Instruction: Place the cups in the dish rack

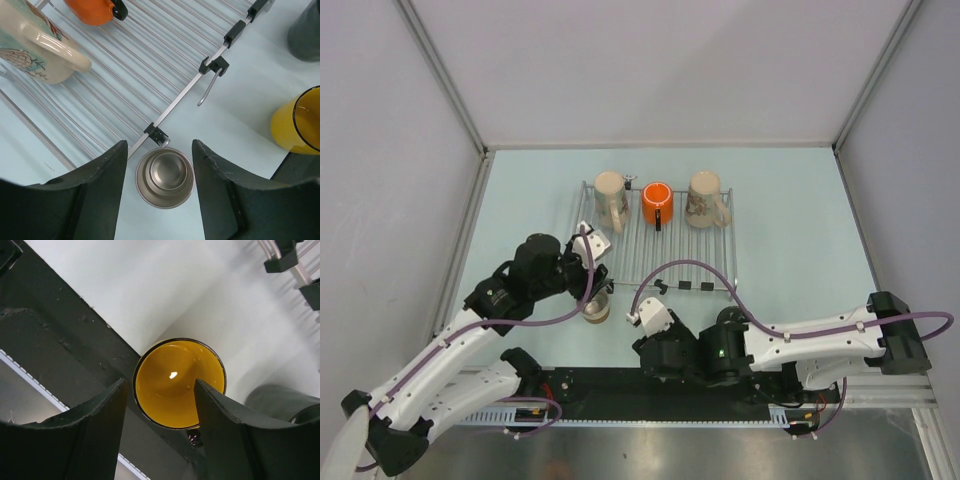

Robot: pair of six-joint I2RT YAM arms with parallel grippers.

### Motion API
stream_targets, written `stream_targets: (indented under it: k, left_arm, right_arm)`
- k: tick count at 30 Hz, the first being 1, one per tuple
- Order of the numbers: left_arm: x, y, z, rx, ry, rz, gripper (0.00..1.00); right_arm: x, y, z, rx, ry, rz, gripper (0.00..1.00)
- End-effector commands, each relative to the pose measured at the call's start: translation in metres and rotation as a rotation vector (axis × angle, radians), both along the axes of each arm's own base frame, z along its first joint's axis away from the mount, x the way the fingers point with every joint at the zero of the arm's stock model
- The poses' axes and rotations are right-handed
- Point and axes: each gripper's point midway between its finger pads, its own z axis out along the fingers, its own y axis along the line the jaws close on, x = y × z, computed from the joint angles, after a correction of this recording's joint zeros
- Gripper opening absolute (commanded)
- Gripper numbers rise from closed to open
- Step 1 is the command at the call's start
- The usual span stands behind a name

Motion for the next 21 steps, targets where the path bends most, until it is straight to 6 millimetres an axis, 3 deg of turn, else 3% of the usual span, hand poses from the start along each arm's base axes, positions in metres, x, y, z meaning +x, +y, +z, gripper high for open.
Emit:
stream_targets:
  k: [1, 9, 18, 21]
  left_arm:
    - [0.009, -0.001, 0.016, -0.027, -0.073, 0.009, 0.60]
    - [0.015, 0.000, 0.011, -0.014, -0.083, 0.032, 0.59]
    - [0.015, 0.004, 0.016, -0.016, -0.100, 0.043, 0.58]
    - [0.014, 0.007, 0.018, -0.013, -0.111, 0.051, 0.58]
  right_arm:
    - [-0.013, 0.005, -0.011, 0.005, 0.062, 0.001, 0.60]
    - [-0.036, 0.007, -0.037, -0.061, 0.124, 0.054, 0.54]
    - [-0.033, 0.008, -0.066, -0.115, 0.136, 0.067, 0.51]
    - [-0.029, 0.008, -0.076, -0.109, 0.159, 0.063, 0.41]
